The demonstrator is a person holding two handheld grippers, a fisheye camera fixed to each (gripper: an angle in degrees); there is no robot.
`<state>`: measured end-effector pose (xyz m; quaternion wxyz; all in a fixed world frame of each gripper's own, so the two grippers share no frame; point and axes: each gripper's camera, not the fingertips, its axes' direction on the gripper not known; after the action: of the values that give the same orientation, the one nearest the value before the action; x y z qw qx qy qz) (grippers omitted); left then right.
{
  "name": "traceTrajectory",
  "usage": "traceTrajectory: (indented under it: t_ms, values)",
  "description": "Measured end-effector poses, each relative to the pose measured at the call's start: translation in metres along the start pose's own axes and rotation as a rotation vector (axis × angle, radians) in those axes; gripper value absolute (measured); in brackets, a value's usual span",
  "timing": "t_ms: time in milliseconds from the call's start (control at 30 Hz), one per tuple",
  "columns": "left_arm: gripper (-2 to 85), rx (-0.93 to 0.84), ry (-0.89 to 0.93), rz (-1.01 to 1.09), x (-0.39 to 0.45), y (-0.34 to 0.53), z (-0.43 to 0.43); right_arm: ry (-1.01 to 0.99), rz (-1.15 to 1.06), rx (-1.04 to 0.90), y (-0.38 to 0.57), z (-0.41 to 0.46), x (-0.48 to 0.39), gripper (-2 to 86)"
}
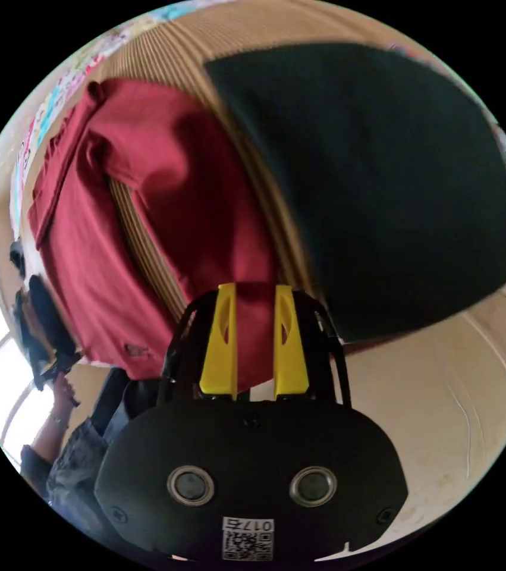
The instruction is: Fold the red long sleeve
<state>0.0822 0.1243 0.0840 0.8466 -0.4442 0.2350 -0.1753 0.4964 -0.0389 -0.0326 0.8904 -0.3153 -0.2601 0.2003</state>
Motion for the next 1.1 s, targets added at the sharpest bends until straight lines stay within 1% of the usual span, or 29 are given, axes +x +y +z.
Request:
traceTrajectory:
  t_ms: [100,167,200,267,300,367,433,500,533,567,600,633,667,700,733,767,800,867,900,967,1033,1100]
  values:
    - [-0.5,0.017,0.044,-0.046,-0.012,0.025,-0.007,-0.001,0.016,0.027,0.001,-0.025,0.0,5.0]
    - [-0.5,0.02,0.067,-0.076,-0.02,0.041,-0.01,0.022,-0.033,0.174,0.019,-0.077,-0.01,4.0]
    - [-0.5,0.015,0.068,-0.08,-0.021,0.045,-0.01,0.037,-0.057,0.215,0.026,-0.093,-0.014,3.8]
    - [-0.5,-0.005,0.043,-0.091,-0.024,0.056,-0.01,0.2,-0.153,0.392,0.065,-0.153,-0.031,3.3]
    - [-0.5,-0.01,0.033,-0.092,-0.023,0.058,-0.011,0.242,-0.18,0.445,0.077,-0.165,-0.034,3.2]
    - [-0.5,-0.023,0.018,-0.095,-0.02,0.062,-0.012,0.382,-0.241,0.644,0.126,-0.197,-0.034,3.0]
    - [-0.5,-0.011,0.037,-0.086,-0.013,0.063,-0.016,0.432,-0.181,0.691,0.145,-0.197,-0.014,3.0]
    - [-0.5,0.006,0.057,-0.07,-0.003,0.064,-0.02,0.419,-0.069,0.678,0.151,-0.178,0.023,3.0]
    - [-0.5,0.011,0.067,-0.057,0.005,0.063,-0.023,0.372,0.05,0.616,0.149,-0.156,0.058,3.2]
    - [-0.5,0.013,0.073,-0.04,0.014,0.062,-0.025,0.27,0.236,0.512,0.149,-0.133,0.099,3.3]
    - [-0.5,0.015,0.075,-0.03,0.019,0.062,-0.026,0.193,0.339,0.465,0.153,-0.123,0.12,3.4]
    - [-0.5,0.02,0.074,-0.009,0.029,0.063,-0.03,-0.017,0.473,0.436,0.169,-0.105,0.156,3.7]
    - [-0.5,0.028,0.071,0.013,0.038,0.063,-0.033,-0.264,0.514,0.489,0.192,-0.09,0.181,4.2]
    - [-0.5,0.032,0.069,0.024,0.042,0.064,-0.035,-0.373,0.515,0.524,0.202,-0.083,0.19,4.3]
    - [-0.5,0.037,0.069,0.046,0.05,0.065,-0.038,-0.544,0.543,0.554,0.22,-0.066,0.205,4.6]
    - [-0.5,0.036,0.067,0.067,0.057,0.066,-0.04,-0.685,0.598,0.544,0.232,-0.047,0.217,5.2]
    - [-0.5,0.034,0.063,0.076,0.06,0.067,-0.04,-0.755,0.624,0.544,0.238,-0.038,0.223,5.5]
    - [-0.5,0.022,0.033,0.099,0.069,0.07,-0.04,-1.014,0.744,0.592,0.255,-0.007,0.243,7.4]
    - [-0.5,0.019,0.026,0.103,0.07,0.071,-0.039,-1.073,0.782,0.612,0.258,-0.001,0.247,7.7]
    - [-0.6,-0.003,0.005,0.108,0.072,0.074,-0.036,-1.296,0.896,0.678,0.261,0.017,0.259,9.2]
    - [-0.6,-0.011,-0.003,0.1,0.07,0.077,-0.035,-1.333,0.938,0.667,0.252,0.019,0.266,10.6]
    - [-0.6,-0.02,-0.002,0.087,0.068,0.079,-0.034,-1.248,0.944,0.648,0.24,0.012,0.276,11.4]
